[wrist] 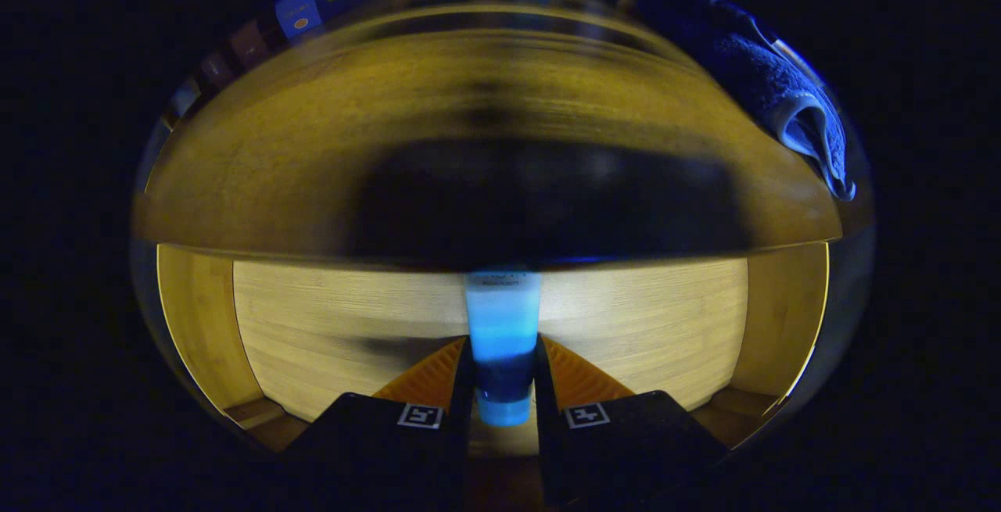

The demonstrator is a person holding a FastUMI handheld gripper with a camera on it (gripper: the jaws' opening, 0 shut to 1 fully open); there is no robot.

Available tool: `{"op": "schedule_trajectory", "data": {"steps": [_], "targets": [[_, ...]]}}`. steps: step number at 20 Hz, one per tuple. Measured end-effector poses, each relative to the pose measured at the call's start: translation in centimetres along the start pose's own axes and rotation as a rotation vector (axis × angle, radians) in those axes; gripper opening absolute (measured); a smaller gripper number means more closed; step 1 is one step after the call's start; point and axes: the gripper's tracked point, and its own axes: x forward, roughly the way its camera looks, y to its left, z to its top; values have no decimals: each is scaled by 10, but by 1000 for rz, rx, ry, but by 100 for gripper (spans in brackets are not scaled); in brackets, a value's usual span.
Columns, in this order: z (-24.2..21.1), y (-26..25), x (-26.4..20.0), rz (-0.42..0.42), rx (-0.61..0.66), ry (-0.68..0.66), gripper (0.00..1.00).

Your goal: Pull open the drawer, take out the items inside it, and place them on the countertop above the cabinet.

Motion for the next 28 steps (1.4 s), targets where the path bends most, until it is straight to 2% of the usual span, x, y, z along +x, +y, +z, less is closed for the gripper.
{"op": "schedule_trajectory", "data": {"steps": [4,8,13,16,19,28], "targets": [[2,-2,-17,15,33,-35,42],[-18,0,-51,69,37,-44,42],[-14,-4,-118,98,31,-197,41],[16,-6,-154,100,22,-312,41],[53,-8,-160,89,27,-365,41],[162,7,-124,70,23,-336,41]]}}
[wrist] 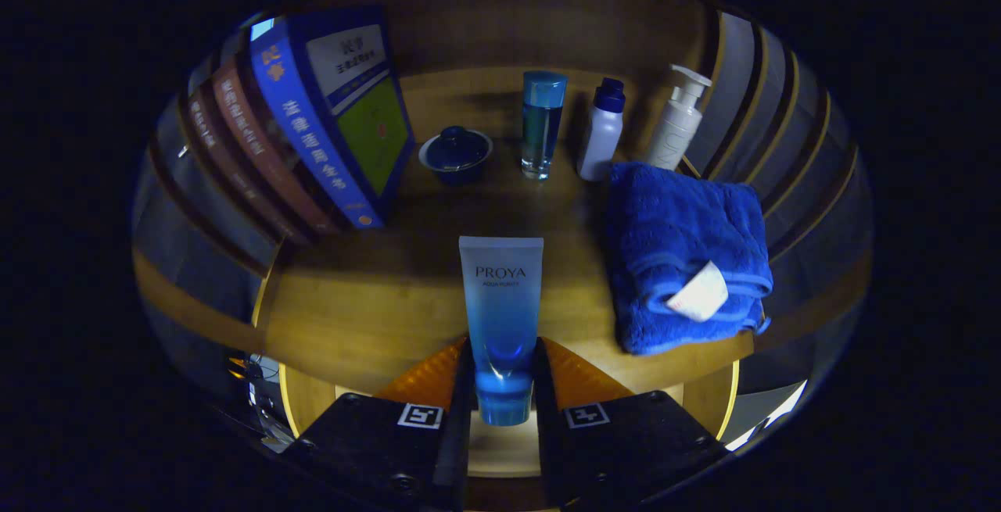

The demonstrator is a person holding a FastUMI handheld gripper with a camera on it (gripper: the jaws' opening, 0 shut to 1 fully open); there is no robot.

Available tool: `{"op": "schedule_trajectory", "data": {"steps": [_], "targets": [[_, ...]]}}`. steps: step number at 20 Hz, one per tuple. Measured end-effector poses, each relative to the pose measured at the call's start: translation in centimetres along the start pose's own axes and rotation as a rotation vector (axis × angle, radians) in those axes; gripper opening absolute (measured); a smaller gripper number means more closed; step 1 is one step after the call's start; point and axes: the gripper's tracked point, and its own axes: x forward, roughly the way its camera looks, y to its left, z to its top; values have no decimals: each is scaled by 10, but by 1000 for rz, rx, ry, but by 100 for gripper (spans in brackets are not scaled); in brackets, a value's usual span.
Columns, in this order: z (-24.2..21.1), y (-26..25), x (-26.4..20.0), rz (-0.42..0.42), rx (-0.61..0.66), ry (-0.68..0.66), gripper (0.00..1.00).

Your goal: Pull open the drawer, take out the items inside it, and place them on the countertop above the cabinet.

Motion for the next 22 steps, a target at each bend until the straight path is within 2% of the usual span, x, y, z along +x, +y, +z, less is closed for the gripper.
{"op": "schedule_trajectory", "data": {"steps": [6,9,14,18,22], "targets": [[8,6,36,7,7,52,41],[10,9,37,28,55,38,50],[8,3,26,34,72,13,99],[2,6,-2,47,55,-40,99],[0,11,-54,53,-9,-234,99]]}}
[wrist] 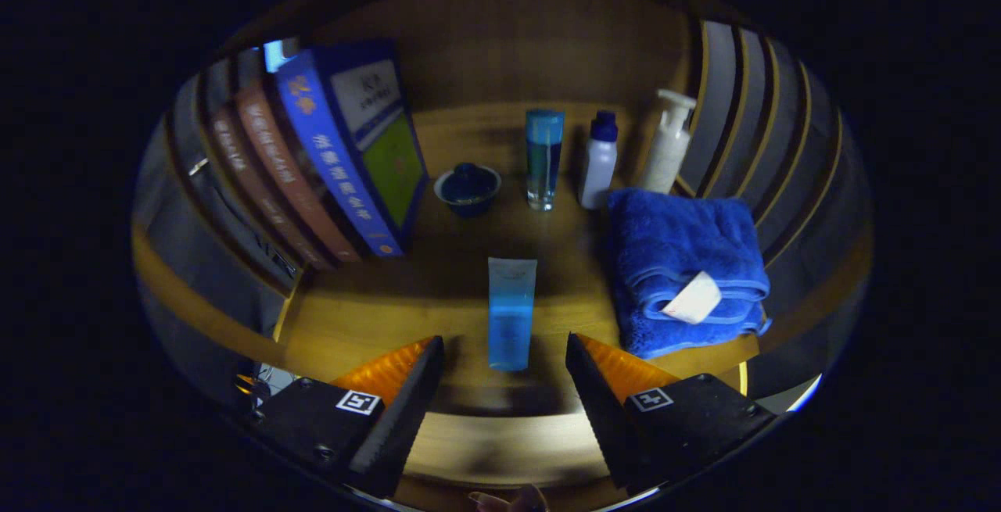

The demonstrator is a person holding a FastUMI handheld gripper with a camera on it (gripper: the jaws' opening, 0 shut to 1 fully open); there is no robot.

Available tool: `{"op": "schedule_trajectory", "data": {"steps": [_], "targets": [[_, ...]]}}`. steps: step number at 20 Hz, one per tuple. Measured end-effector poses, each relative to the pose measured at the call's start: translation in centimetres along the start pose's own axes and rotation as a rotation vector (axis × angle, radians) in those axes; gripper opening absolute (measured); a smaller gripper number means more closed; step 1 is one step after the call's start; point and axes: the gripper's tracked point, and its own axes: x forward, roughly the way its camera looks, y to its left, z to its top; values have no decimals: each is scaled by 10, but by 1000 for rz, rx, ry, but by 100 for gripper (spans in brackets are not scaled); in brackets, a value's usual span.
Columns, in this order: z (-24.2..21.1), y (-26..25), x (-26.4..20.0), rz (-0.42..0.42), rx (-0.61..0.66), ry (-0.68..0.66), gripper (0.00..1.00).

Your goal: Pull open the drawer, take out the items inside it, and place them on the countertop above the cabinet.

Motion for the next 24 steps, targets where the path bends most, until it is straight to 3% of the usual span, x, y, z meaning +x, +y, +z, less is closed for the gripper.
{"op": "schedule_trajectory", "data": {"steps": [8,13,20,24], "targets": [[-17,-1,-136,39,-2,-452,99],[-66,-5,-176,79,13,-623,99],[-188,-19,-158,39,8,-572,100],[-220,-24,-142,18,25,-565,100]]}}
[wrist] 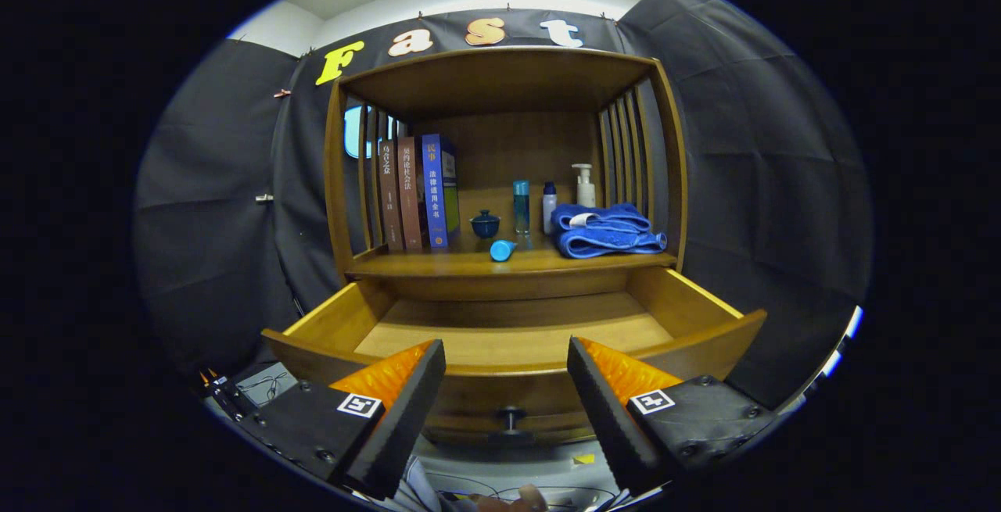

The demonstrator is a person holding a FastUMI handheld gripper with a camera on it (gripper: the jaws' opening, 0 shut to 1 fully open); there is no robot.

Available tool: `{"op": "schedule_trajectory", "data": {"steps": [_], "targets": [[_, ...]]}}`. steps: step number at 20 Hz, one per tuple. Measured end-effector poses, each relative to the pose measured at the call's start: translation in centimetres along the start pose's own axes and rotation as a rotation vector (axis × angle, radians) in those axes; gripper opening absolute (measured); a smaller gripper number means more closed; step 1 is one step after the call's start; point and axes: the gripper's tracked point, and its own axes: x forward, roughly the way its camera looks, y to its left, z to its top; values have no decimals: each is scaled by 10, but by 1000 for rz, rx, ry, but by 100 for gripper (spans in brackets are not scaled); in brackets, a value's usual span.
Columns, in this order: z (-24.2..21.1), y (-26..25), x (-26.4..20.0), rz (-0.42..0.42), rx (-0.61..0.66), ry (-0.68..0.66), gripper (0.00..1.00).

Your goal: Pull open the drawer, take out the items inside it, and place them on the countertop above the cabinet.

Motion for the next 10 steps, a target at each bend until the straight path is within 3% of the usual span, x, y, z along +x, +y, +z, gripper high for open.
{"op": "schedule_trajectory", "data": {"steps": [3,10], "targets": [[-23,-3,9,-11,1,55,100],[-18,-2,11,-32,-32,9,99]]}}
